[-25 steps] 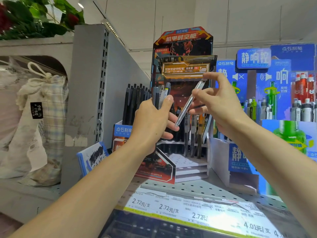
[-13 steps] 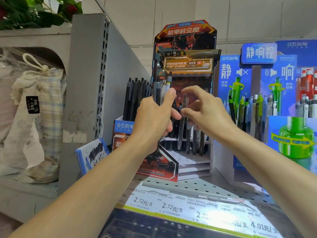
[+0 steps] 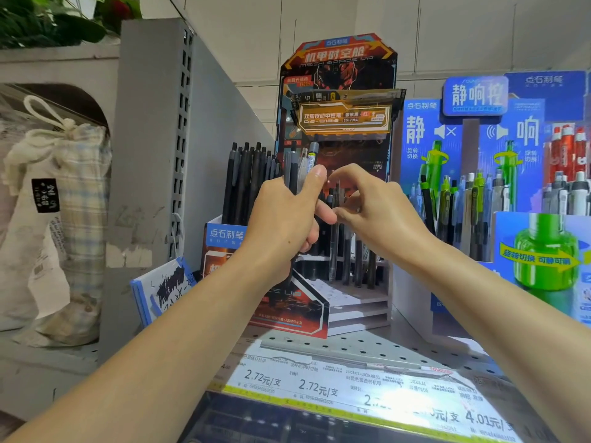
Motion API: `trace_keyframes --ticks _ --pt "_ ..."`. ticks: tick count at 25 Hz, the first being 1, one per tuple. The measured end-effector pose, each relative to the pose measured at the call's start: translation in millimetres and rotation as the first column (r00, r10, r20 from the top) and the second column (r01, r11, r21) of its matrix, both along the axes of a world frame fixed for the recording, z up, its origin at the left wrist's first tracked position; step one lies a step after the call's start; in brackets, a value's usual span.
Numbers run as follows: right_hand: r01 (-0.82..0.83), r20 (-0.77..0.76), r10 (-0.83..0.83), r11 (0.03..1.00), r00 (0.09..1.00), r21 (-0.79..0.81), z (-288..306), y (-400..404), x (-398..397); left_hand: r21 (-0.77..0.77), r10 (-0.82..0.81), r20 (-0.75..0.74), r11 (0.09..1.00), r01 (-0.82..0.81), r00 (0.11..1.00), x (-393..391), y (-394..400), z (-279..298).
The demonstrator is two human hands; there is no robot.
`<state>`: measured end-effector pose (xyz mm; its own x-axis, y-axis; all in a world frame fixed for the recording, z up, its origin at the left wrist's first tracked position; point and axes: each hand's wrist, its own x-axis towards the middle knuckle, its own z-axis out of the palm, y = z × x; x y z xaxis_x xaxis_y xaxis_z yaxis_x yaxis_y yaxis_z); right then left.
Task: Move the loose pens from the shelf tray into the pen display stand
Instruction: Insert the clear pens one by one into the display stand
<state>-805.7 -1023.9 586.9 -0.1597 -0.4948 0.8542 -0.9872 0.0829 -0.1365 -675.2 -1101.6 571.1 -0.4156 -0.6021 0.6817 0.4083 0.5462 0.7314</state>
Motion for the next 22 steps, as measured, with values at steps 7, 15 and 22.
trace_keyframes --ticks 7,15,22 --pt "0.046 -0.013 -0.046 0.996 0.999 0.074 -3.8 -0.2 3.1 -0.015 -0.022 -0.003 1.000 0.021 1.000 2.5 -0.9 -0.4" --pt "0.449 -0.253 -0.429 0.893 0.867 0.021 -1.3 -6.2 6.9 0.011 -0.053 0.006 0.999 0.053 0.999 5.4 2.5 -0.9" --pt "0.452 -0.313 -0.408 0.888 0.858 0.082 -0.8 -6.5 3.7 0.047 -0.115 0.023 0.992 0.114 0.993 5.7 3.1 -4.6"
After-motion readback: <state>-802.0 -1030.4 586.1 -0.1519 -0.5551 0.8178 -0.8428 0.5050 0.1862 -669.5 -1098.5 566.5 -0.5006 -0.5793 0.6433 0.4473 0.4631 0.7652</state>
